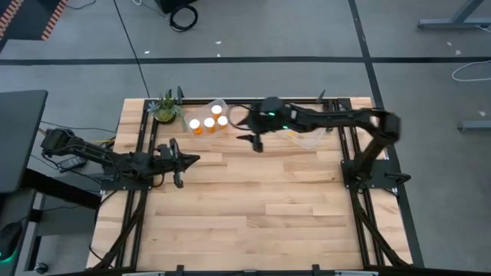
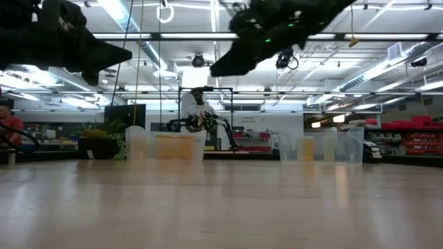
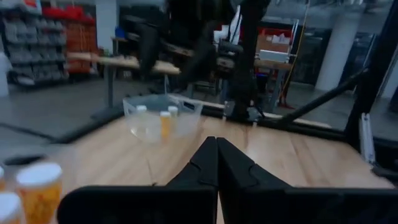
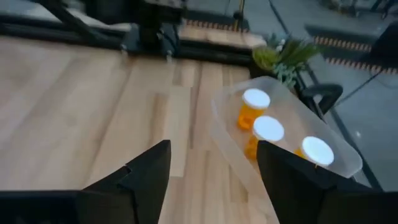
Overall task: Pick and place medicine bottles into bin by pill shape (circle, oval)
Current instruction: Return to Home Position
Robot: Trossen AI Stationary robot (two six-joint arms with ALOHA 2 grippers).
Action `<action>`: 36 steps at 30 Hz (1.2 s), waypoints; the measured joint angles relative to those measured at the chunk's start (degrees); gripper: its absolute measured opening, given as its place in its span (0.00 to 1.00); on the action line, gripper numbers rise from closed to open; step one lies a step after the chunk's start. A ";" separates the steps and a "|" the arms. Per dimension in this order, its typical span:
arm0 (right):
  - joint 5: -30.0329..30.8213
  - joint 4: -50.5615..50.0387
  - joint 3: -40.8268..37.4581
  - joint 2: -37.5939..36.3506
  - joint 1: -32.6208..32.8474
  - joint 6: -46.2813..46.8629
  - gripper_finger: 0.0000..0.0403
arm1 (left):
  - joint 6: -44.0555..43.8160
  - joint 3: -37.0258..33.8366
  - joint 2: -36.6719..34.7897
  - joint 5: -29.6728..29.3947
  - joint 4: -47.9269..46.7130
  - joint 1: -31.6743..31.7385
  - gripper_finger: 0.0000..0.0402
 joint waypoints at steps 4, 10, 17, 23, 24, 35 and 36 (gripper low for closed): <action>-0.64 4.17 -10.91 -8.89 0.09 2.13 0.60 | 2.99 0.00 -4.84 1.58 -2.37 1.66 0.00; -0.24 10.85 -25.23 -20.90 0.13 6.93 0.58 | 2.83 0.00 -13.86 1.70 -12.04 4.33 0.00; 6.26 17.03 -38.23 -30.42 2.62 12.04 0.56 | 3.10 0.00 -21.80 1.70 -18.54 4.72 0.00; 11.35 21.07 -48.00 -38.55 5.95 16.09 0.53 | 4.53 0.01 -28.34 1.28 -25.05 4.72 0.00; 12.08 21.83 -49.94 -40.16 6.38 16.62 0.53 | 4.59 0.15 -29.60 0.78 -26.83 4.72 0.00; 12.82 30.33 -66.11 -56.82 6.77 20.08 0.49 | 8.47 3.38 -34.53 0.15 -35.52 4.60 0.01; 12.78 30.47 -66.97 -57.98 6.60 20.62 0.49 | 8.46 2.95 -34.52 0.17 -35.38 4.62 0.01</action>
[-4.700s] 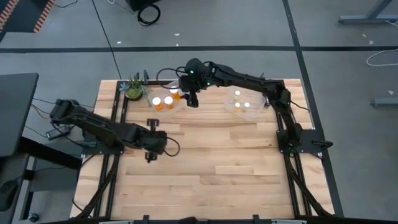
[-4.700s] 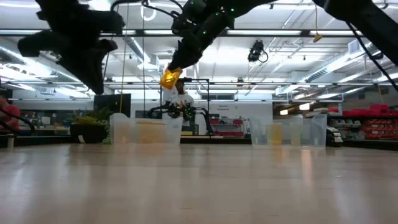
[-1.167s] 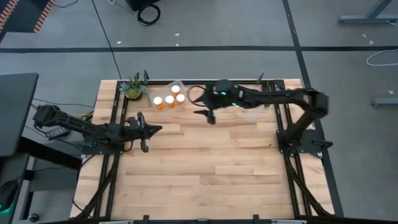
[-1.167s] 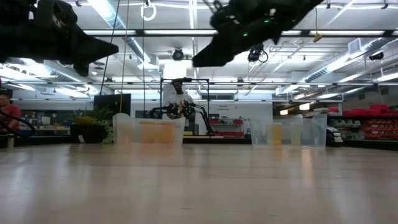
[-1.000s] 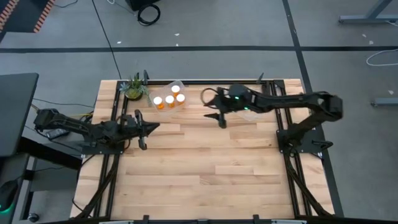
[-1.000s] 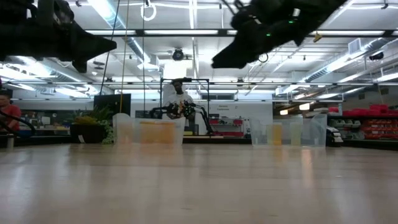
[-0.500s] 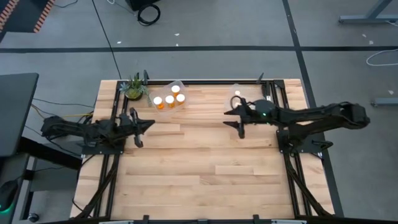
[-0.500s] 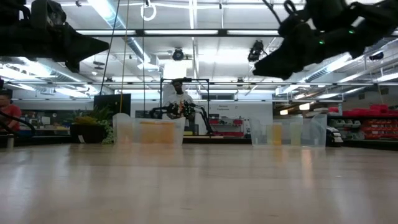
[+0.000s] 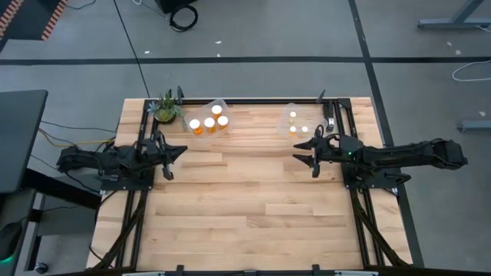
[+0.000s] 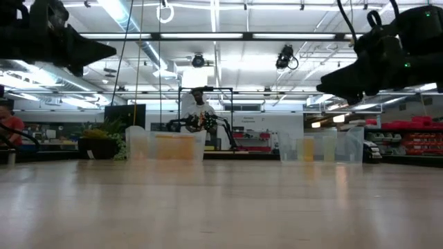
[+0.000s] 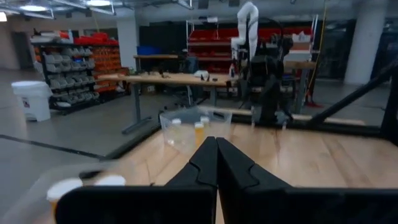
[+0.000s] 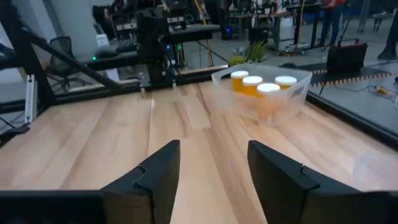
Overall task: Pick and place medicine bottles into bin by pill shape (circle, oval)
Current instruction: Return to Home Position
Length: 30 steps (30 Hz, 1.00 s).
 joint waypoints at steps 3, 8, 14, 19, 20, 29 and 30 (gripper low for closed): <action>-1.10 -3.45 -0.38 -2.72 -0.32 0.19 0.46 | -1.05 -1.73 0.00 0.12 0.02 -0.01 0.01; -1.64 -3.74 -0.38 -3.82 -0.32 -1.48 0.41 | -2.99 -2.99 0.49 6.12 1.49 -0.01 0.01; 2.19 -3.53 -0.37 -3.66 -0.34 -1.84 0.37 | -4.01 -3.01 0.48 8.43 1.64 -0.01 0.08; 3.18 -5.27 -0.35 -3.59 -0.32 -18.50 0.37 | -5.30 -2.99 0.48 8.31 0.58 -0.01 0.13; 3.22 -5.30 -0.34 -3.59 -0.32 -19.59 0.37 | -3.29 -2.99 0.48 8.32 0.56 -0.01 0.13; 3.24 -5.33 -0.34 -3.59 -0.32 -19.89 0.38 | 0.34 -3.01 0.48 8.22 0.80 -0.01 0.13; 3.24 -5.33 -0.34 -3.59 -0.32 -19.87 0.38 | 0.34 -3.03 0.48 8.22 0.80 -0.01 0.12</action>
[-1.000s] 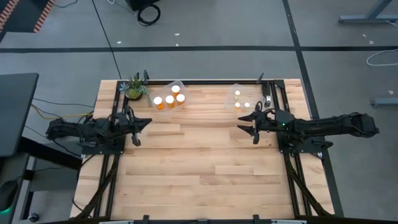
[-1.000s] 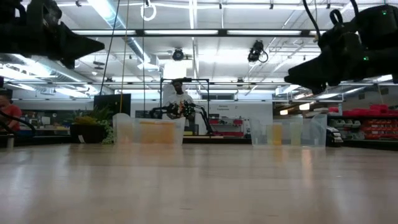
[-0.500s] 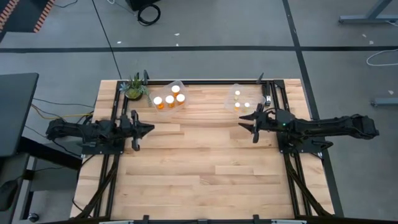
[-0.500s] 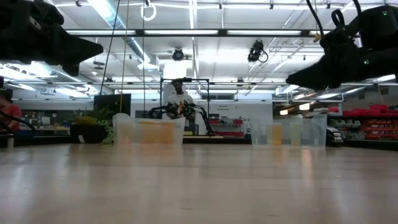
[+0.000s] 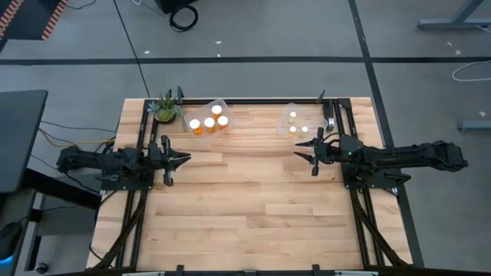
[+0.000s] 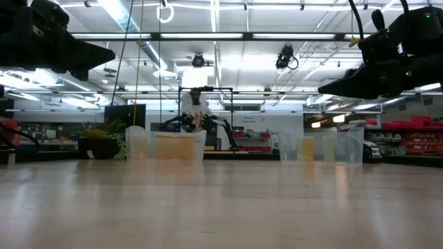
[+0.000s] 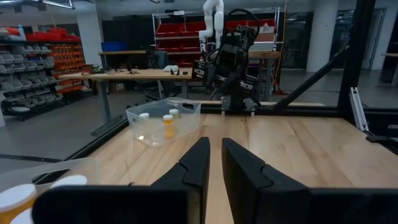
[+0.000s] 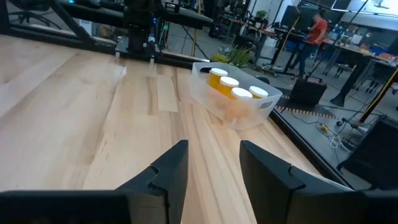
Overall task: Pick and place medicine bottles into bin by pill shape (circle, oval)
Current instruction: Return to Home Position
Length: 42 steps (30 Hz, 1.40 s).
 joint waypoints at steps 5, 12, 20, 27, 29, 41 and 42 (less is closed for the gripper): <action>0.00 -0.02 0.00 0.00 0.00 0.05 0.38 | -0.02 -0.02 0.00 -0.01 0.06 0.00 0.11; -0.02 -0.02 0.00 0.00 0.00 0.09 0.38 | -0.02 -0.02 0.00 -0.02 0.07 0.00 0.13; 0.01 -0.02 0.00 0.00 0.00 0.11 0.38 | -0.04 -0.05 0.00 -0.02 0.07 0.00 0.12; -0.01 -0.02 0.00 0.00 0.01 0.10 0.38 | -0.07 -0.07 0.00 -0.02 0.07 0.00 0.12; -0.01 -0.04 0.00 0.00 0.00 0.10 0.38 | -0.07 -0.07 0.00 -0.02 0.07 0.00 0.13; -0.02 -0.02 0.02 0.00 0.02 0.09 0.38 | -0.09 -0.07 0.00 -0.04 0.07 0.00 0.12; -0.02 -0.02 0.02 0.00 0.02 0.09 0.38 | -0.07 -0.07 0.00 -0.03 0.07 -0.01 0.12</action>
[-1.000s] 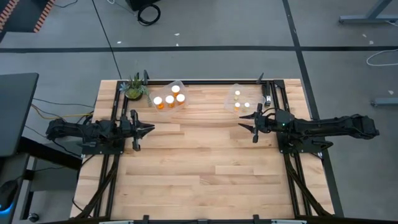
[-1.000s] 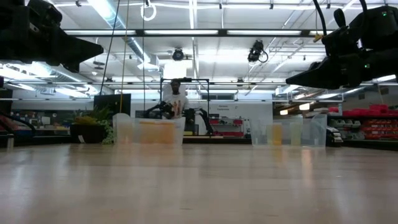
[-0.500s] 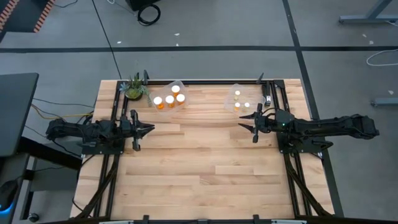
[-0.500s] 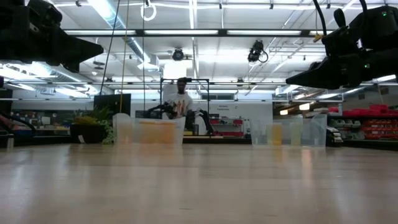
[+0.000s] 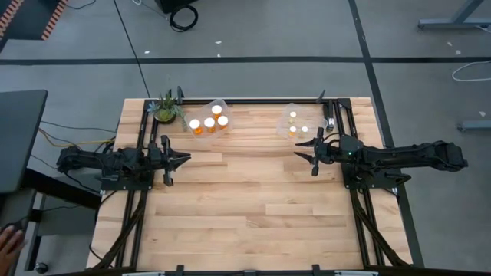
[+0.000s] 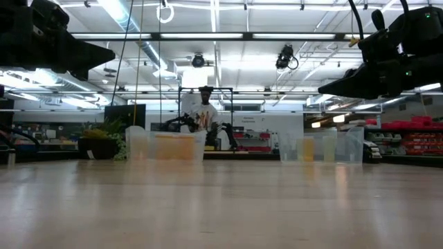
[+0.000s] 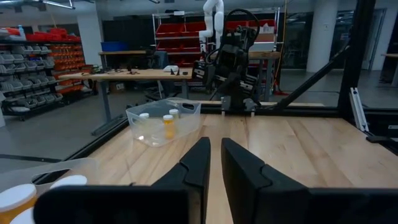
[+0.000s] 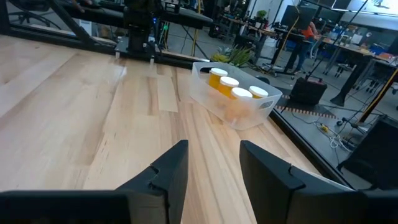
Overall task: Pick and place medicine bottles into bin by pill shape (circle, oval)
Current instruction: Return to Home Position
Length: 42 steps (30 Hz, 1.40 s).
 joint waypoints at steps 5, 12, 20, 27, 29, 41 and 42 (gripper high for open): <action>0.00 -0.01 0.02 0.00 0.00 0.00 0.38 | -0.01 0.00 0.00 0.00 0.00 0.01 0.12; 0.00 -0.01 0.02 0.00 -0.01 0.00 0.38 | 0.00 -0.02 0.00 0.00 0.00 0.01 0.14; 0.00 0.00 0.02 0.00 0.00 0.00 0.38 | 0.01 -0.02 0.00 -0.01 0.00 0.00 0.11; 0.00 -0.02 0.02 0.00 0.00 0.00 0.38 | 0.01 -0.02 0.00 -0.01 0.00 0.00 0.13; 0.00 -0.02 0.02 0.00 -0.01 -0.01 0.38 | 0.01 -0.02 0.00 0.00 0.00 0.00 0.13; 0.00 0.00 0.02 0.00 -0.02 -0.02 0.38 | 0.01 -0.02 0.00 0.00 0.03 0.00 0.12; 0.00 -0.02 0.02 0.00 -0.02 -0.02 0.38 | 0.01 -0.02 0.00 -0.01 0.04 0.00 0.12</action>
